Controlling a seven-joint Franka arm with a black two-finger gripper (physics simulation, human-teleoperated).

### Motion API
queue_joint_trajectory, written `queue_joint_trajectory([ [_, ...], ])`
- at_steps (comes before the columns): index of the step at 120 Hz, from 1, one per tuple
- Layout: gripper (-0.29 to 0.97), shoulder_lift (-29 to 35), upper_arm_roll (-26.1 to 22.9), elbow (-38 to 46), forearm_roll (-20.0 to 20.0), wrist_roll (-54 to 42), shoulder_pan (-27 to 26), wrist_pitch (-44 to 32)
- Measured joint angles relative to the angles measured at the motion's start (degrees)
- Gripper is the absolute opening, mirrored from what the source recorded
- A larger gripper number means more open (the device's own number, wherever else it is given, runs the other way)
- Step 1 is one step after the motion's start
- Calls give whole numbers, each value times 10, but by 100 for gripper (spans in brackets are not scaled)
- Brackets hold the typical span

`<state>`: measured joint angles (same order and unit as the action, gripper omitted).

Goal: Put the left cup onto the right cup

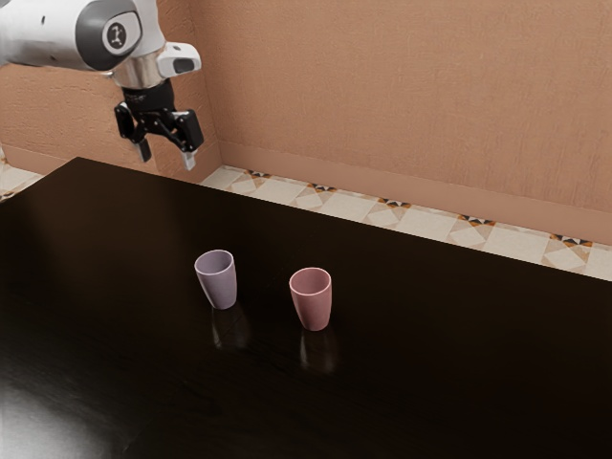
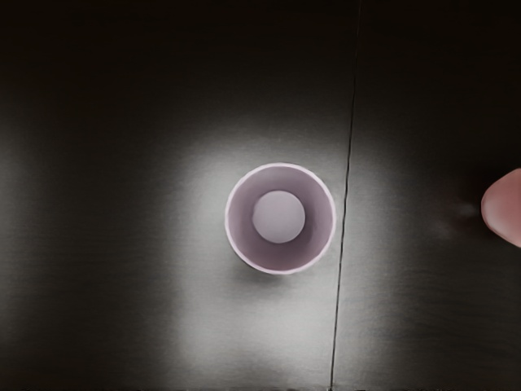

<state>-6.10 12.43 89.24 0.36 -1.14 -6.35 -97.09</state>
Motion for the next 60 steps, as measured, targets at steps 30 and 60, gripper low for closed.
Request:
queue_joint_trajectory([
  [30, 68, -8, 2, 10, 1, 7, 2, 2],
  [60, 68, -36, 8, 79, 1, 12, 17, -32],
])
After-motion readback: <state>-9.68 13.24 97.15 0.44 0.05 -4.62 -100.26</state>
